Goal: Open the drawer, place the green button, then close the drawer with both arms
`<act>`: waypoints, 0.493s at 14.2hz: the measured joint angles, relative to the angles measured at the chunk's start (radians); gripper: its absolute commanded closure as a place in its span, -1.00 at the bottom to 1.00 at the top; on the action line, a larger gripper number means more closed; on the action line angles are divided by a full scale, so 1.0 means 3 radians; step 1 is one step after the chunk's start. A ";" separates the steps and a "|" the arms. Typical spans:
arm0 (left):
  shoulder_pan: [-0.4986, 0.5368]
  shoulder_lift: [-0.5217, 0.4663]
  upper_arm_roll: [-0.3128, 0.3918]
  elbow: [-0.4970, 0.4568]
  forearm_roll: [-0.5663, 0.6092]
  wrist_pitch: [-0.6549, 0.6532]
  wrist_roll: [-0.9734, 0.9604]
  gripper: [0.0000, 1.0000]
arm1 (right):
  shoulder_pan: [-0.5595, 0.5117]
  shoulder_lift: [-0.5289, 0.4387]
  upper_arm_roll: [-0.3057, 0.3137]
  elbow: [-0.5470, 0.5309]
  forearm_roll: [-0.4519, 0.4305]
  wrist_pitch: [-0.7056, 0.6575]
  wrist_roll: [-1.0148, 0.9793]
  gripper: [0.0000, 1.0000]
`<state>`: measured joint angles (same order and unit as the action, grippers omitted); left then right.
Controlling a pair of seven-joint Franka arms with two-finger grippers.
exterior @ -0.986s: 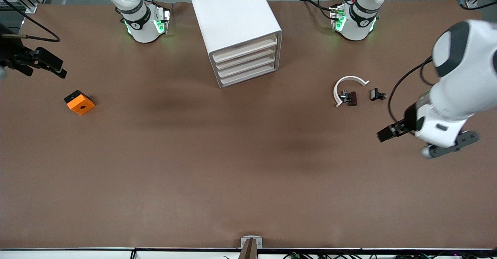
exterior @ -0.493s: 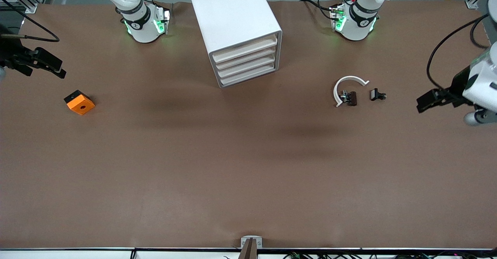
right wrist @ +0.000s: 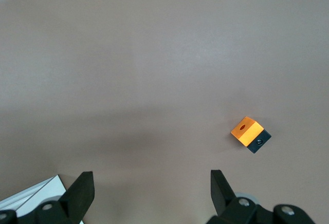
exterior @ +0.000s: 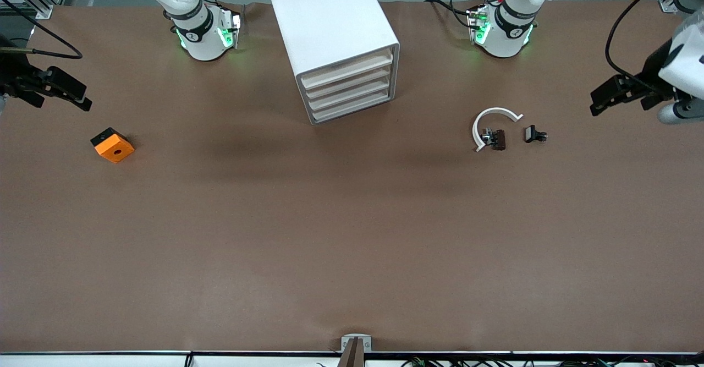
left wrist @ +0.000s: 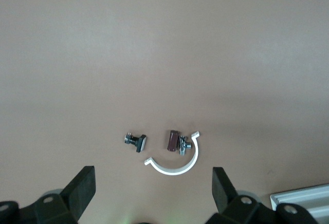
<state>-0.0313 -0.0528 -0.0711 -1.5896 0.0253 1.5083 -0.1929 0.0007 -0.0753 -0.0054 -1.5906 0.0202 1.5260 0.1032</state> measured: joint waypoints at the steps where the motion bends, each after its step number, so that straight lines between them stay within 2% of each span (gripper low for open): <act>1: -0.0045 -0.0093 0.0030 -0.0108 -0.0003 0.0014 0.0000 -1.00 | -0.0001 0.0000 0.0000 0.0004 0.0000 0.0000 0.0000 -1.00; 4: -0.0087 -0.0339 0.0055 -0.0390 -0.0022 0.0097 0.0000 -1.00 | -0.0002 0.0000 0.0000 0.0009 0.0000 0.0000 0.0000 -1.00; 7: -0.0089 -0.0394 0.0055 -0.0488 -0.0032 0.0133 0.0001 -1.00 | -0.0002 0.0000 0.0002 0.0010 0.0000 0.0000 0.0000 -1.00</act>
<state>-0.0579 -0.1710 -0.0545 -1.7359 0.0158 1.5483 -0.1927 0.0000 -0.0753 -0.0047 -1.5876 0.0202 1.5260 0.1032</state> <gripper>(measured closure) 0.000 0.000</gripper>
